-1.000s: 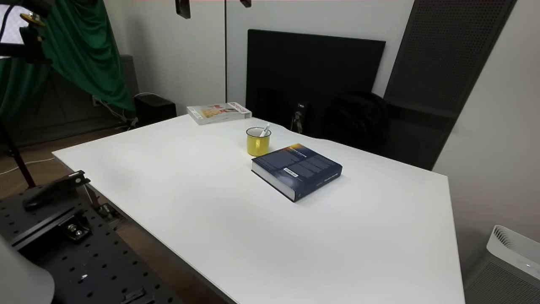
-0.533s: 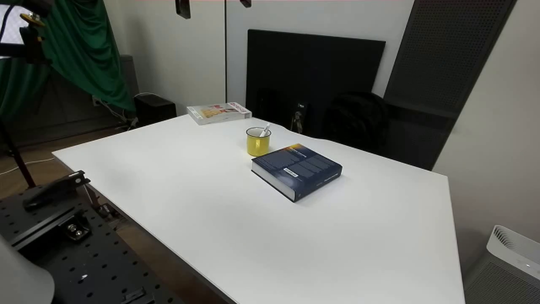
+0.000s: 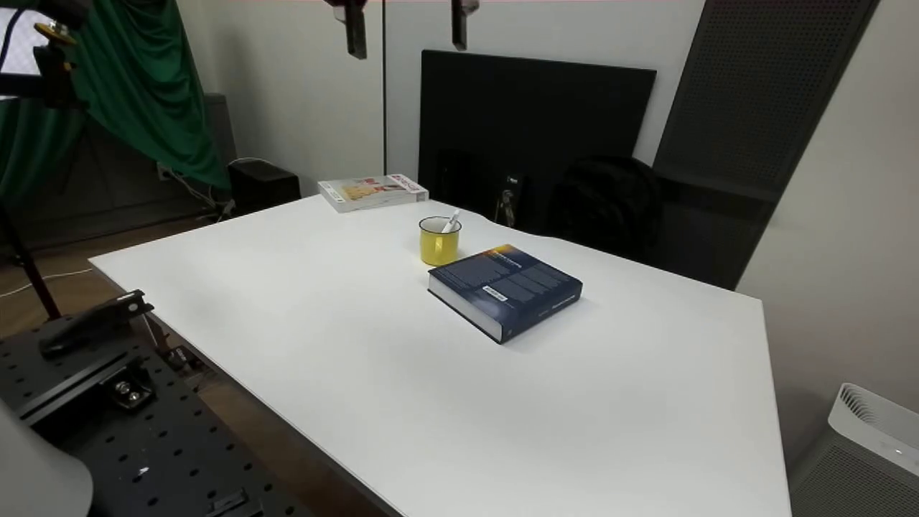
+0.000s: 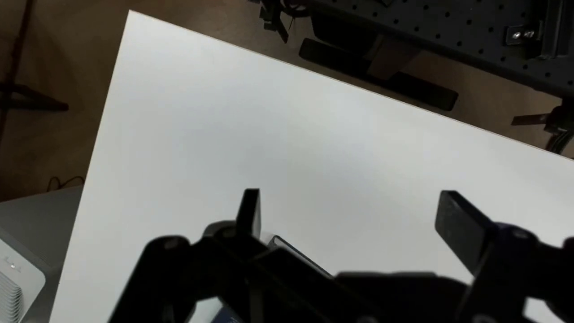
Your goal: Place the marker on the table
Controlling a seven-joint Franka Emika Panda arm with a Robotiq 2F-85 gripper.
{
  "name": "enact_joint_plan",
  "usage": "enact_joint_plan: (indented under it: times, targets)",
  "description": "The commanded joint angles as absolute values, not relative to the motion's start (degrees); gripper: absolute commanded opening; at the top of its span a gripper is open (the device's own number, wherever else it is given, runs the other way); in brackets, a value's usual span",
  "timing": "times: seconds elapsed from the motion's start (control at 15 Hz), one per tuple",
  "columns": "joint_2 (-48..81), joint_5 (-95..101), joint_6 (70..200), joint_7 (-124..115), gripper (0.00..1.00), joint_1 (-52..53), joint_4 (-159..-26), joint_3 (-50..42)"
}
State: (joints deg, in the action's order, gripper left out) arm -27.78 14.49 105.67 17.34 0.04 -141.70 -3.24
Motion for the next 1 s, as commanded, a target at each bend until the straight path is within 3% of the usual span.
enact_joint_plan:
  times: [0.0, 0.33, 0.93]
  targets:
    - [-14.7, 14.0, 108.9, 20.0, 1.00, -0.1, -132.6, -5.4]
    - [-1.9, 10.8, 110.4, 22.9, 1.00, -0.6, -120.4, -5.6]
    - [18.2, 2.0, 100.2, 28.6, 1.00, -2.3, -94.6, -2.6]
